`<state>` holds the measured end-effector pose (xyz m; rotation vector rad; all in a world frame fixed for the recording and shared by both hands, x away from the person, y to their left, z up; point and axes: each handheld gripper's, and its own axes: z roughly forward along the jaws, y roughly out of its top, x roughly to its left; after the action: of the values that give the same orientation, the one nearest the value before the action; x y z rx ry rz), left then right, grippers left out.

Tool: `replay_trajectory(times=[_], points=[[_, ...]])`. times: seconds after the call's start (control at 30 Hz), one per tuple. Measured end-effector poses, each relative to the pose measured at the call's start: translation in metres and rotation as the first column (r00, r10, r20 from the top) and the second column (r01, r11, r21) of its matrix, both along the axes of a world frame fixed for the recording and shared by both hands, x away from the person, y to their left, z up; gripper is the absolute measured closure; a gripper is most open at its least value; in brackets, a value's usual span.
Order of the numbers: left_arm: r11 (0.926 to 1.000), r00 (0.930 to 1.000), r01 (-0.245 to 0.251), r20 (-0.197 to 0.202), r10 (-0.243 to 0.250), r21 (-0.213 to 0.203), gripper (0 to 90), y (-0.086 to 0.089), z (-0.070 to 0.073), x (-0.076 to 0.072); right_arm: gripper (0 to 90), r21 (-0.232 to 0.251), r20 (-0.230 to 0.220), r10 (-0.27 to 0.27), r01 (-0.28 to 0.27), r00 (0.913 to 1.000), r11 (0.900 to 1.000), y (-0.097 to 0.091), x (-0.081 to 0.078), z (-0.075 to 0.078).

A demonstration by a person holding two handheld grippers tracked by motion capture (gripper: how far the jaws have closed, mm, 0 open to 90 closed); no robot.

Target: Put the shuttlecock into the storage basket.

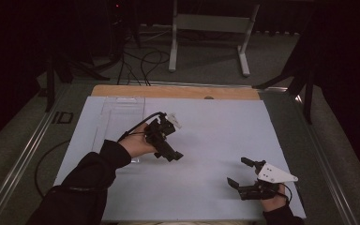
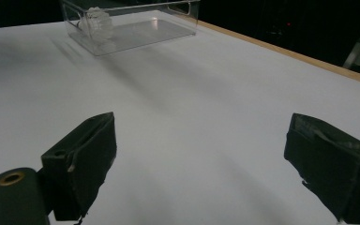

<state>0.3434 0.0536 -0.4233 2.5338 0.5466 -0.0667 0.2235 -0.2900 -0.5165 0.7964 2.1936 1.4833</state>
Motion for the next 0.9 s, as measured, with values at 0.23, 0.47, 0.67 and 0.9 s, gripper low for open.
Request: replay_trajectory(times=[0.23,0.47,0.67,0.9], points=[[0.9991,0.9994,0.033,0.007,-0.033,-0.026,0.0,-0.008,-0.012,-0.011,9.8,0.002,-0.002,0.001,-0.001,1.0,1.0,0.0,0.0,0.0],[0.9977,0.9985,0.051,0.023,-0.05,-0.045,0.0,-0.009,-0.026,-0.024,9.8,0.002,-0.002,-0.001,0.001,1.0,1.0,0.0,0.0,0.0],[0.9959,0.9979,0.063,0.016,-0.063,-0.064,0.0,-0.006,-0.037,-0.033,9.8,0.003,-0.002,0.001,-0.001,1.0,1.0,0.0,0.0,0.0],[0.9847,0.9965,0.08,0.036,-0.075,-0.155,0.0,0.006,-0.047,-0.048,9.8,0.002,-0.002,0.0,0.0,1.0,1.0,0.0,0.0,0.0]])
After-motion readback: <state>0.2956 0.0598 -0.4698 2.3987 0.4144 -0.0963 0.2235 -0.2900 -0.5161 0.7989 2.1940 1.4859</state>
